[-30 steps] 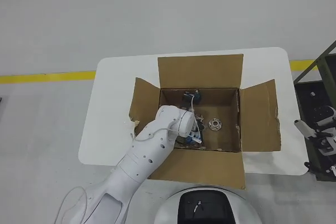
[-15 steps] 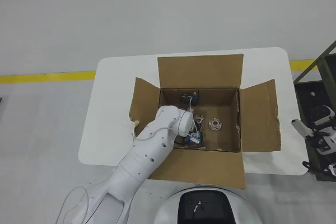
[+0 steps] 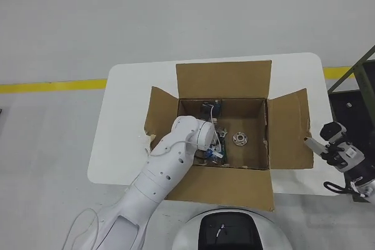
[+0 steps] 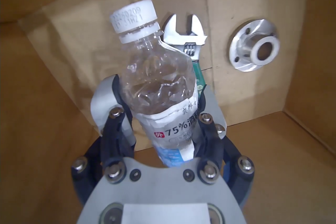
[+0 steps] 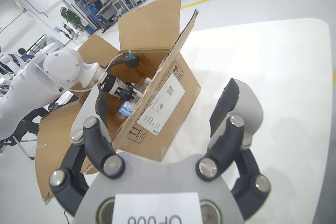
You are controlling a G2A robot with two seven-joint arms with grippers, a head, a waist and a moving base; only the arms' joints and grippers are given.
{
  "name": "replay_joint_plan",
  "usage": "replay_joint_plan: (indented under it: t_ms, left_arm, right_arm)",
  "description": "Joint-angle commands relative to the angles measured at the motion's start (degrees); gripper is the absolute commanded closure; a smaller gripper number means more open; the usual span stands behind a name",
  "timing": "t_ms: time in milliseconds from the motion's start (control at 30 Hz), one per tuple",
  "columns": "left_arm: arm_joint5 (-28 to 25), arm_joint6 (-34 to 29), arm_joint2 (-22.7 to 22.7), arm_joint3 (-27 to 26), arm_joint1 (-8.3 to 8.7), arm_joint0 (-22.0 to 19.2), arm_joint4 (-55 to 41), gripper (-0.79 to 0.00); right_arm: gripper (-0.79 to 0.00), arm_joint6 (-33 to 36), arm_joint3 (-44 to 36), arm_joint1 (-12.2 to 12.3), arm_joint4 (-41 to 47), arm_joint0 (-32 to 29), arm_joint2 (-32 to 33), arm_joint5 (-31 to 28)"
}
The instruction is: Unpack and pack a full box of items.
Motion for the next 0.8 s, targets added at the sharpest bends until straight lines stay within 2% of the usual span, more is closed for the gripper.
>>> replay_joint_plan:
  t_ms: [0,33,100,133,167,400,500,767]
  left_arm:
    - [-0.3,-0.2,-1.5,-1.6,0.24,0.6,-1.3,0.000]
    - [-0.3,-0.2,-2.4,-2.5,0.39,0.8,-1.9,0.000]
    - [-0.4,-0.6,-4.1,-4.6,0.78,1.4,-2.3,0.000]
    - [-0.4,-0.9,-4.7,-5.7,1.00,1.7,-2.0,0.000]
    - [-0.4,-1.3,-5.4,-6.8,1.24,2.0,-1.6,0.000]
    - [-0.6,-4.8,-10.8,-16.5,2.91,4.5,0.0,0.000]
    - [-1.4,-6.8,-13.2,-20.2,3.48,5.4,-0.7,0.000]
    - [-2.6,-8.8,-17.9,-26.0,4.41,6.2,-3.1,0.000]
  right_arm:
    - [-0.739,1.9,0.6,0.1,0.5,0.6,-0.7,0.7]
    - [-0.474,2.8,0.9,0.1,0.9,0.8,-1.1,0.8]
    - [-0.280,4.0,1.6,0.2,2.0,1.3,-1.6,0.8]
    - [-0.049,4.3,1.9,0.2,2.5,1.5,-1.7,0.8]
    - [0.000,4.6,2.2,0.2,3.3,1.7,-1.9,0.7]
    - [0.000,5.9,4.0,0.3,9.0,3.0,-3.0,-0.1]
    - [0.000,4.5,4.4,0.3,8.7,3.4,-2.7,0.5]
    - [0.000,4.0,5.3,0.5,8.7,4.4,-2.0,0.6]
